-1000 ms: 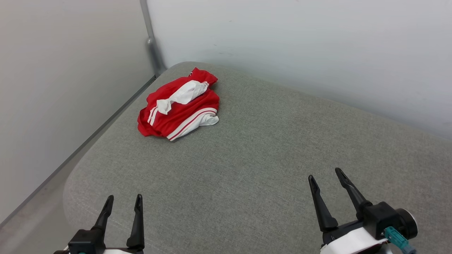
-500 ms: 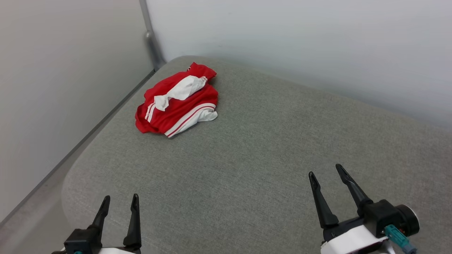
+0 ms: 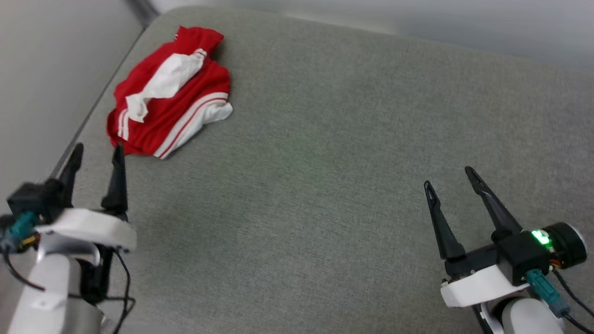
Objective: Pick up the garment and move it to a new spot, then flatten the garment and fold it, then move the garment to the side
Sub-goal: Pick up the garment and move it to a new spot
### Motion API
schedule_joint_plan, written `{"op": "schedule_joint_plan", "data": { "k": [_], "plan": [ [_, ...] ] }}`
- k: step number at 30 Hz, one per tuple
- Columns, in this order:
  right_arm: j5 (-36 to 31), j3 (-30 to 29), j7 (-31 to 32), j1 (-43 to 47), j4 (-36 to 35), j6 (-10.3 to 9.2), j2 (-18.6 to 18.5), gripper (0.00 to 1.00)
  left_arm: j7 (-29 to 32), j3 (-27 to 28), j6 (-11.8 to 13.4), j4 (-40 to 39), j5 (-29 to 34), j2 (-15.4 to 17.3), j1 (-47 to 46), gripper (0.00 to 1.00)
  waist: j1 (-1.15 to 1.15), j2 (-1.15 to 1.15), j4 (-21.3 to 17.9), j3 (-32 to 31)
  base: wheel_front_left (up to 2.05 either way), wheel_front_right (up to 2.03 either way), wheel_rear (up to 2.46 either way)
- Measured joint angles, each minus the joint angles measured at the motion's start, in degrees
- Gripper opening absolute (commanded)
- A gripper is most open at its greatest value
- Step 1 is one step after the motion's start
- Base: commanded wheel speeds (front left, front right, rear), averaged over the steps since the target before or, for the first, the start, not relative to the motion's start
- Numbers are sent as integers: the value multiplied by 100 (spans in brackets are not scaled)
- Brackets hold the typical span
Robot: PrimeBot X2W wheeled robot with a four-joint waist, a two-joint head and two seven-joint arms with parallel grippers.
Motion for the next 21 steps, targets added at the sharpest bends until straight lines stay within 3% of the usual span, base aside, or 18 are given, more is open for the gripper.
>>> {"op": "schedule_joint_plan", "data": {
  "k": [8, 16, 21],
  "plan": [
    [-154, -81, 0, -203, -315, 1, -192, 100, 1062, -1092, -1, 987, -1252, 1804, -1872, 100, 1, 0, -409, 903, 0, 0, 0],
    [-209, -69, 0, -324, -439, 0, -193, 100, 2862, -2457, -8, 1435, -2967, 3010, -2702, 100, 0, 0, -807, 1540, 0, 0, 0],
    [-210, -62, -2, -421, -479, 1, -186, 100, 3287, -2975, -8, 1610, -3538, 3475, -2948, 100, 0, 0, -1000, 1819, 0, 0, 0]
  ]
}}
